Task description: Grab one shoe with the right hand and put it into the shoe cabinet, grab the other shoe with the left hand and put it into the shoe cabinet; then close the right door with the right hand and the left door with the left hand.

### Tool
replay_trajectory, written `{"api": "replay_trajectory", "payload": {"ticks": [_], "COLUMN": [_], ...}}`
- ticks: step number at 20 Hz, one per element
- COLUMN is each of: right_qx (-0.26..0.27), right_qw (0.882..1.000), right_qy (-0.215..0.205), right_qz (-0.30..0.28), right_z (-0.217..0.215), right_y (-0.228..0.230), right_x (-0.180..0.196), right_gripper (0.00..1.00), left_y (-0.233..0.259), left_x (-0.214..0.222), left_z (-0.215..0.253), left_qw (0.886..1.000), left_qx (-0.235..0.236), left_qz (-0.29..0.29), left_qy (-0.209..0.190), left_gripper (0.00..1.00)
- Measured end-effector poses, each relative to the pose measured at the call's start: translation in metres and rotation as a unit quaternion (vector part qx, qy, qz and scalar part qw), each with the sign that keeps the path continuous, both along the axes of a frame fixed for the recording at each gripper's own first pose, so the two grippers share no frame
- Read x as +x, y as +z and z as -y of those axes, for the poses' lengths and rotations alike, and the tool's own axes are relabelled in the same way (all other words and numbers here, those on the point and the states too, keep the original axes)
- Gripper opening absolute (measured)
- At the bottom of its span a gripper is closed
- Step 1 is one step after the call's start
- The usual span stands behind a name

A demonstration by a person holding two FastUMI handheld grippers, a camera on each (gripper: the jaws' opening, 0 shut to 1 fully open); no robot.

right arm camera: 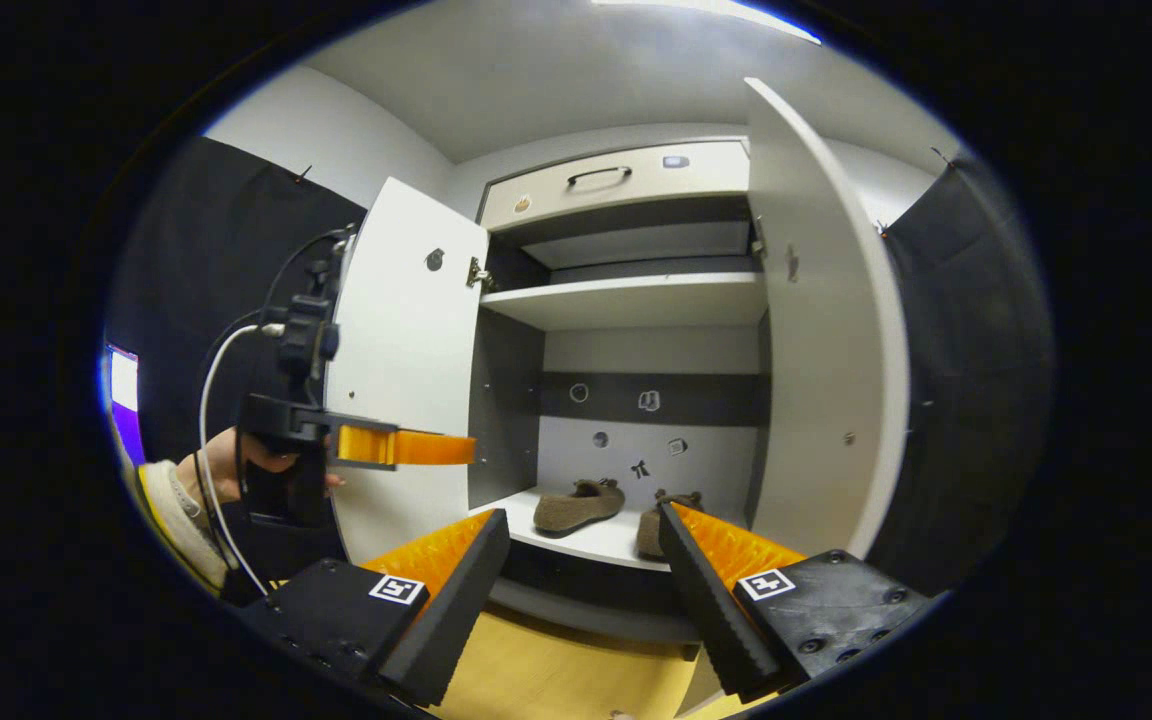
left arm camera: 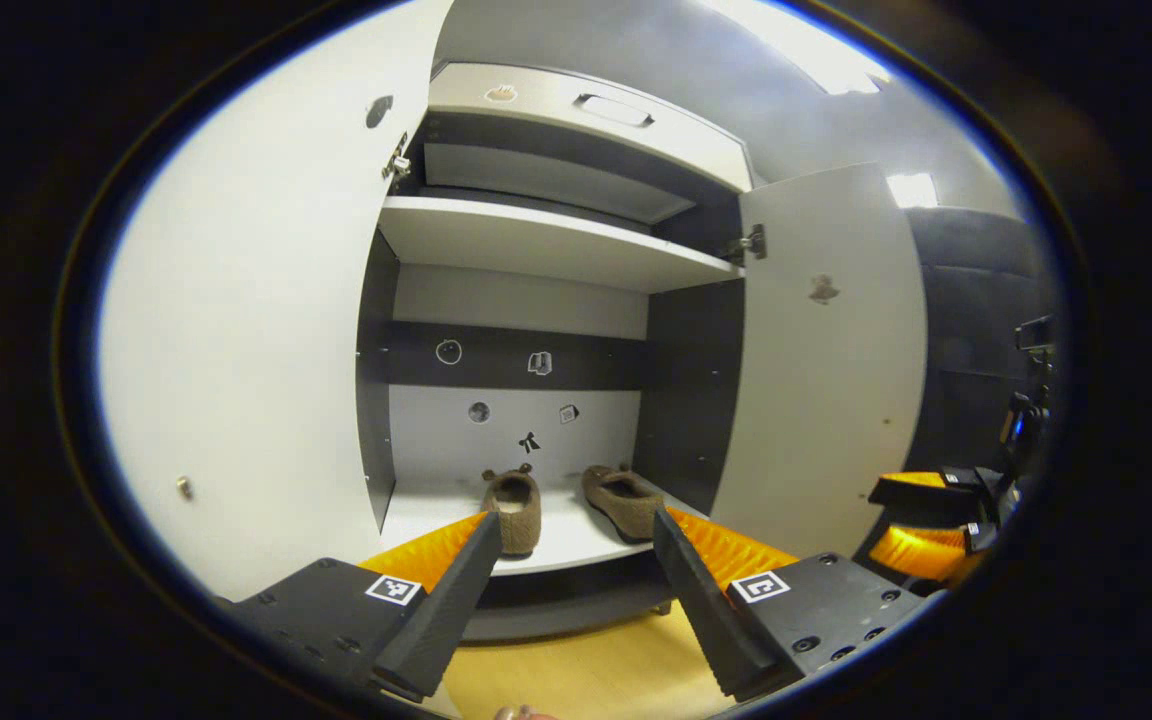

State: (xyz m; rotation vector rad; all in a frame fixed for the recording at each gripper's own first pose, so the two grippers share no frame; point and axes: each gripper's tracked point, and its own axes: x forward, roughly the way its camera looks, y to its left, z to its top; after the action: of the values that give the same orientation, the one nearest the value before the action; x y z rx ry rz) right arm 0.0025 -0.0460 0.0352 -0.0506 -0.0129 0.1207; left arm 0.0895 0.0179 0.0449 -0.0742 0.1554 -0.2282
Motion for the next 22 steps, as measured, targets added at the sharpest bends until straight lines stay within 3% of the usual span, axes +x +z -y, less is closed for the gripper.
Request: {"api": "replay_trajectory", "payload": {"ticks": [4, 9, 14, 22], "right_qx": [-0.042, -0.018, -0.014, 0.02], "right_qw": [0.994, 0.983, 0.983, 0.992], "right_qy": [-0.104, -0.181, -0.182, -0.111], "right_qz": [0.001, -0.011, -0.027, -0.048], "right_z": [0.062, 0.145, 0.188, 0.178], "right_y": [0.01, 0.011, 0.0, -0.011], "right_x": [-0.04, -0.039, -0.007, 0.018], "right_gripper": [0.98, 0.97, 0.98, 0.95], "left_y": [0.002, 0.008, 0.026, 0.031], "left_x": [-0.07, -0.121, -0.149, -0.163], "left_z": [-0.012, -0.046, -0.085, -0.12], "left_qw": [1.0, 0.999, 0.993, 0.979], "left_qx": [0.003, 0.011, 0.022, 0.029], "left_qz": [-0.006, -0.004, 0.015, 0.024], "left_qy": [-0.003, 0.038, 0.118, 0.202], "left_gripper": [0.97, 0.97, 0.96, 0.97]}}
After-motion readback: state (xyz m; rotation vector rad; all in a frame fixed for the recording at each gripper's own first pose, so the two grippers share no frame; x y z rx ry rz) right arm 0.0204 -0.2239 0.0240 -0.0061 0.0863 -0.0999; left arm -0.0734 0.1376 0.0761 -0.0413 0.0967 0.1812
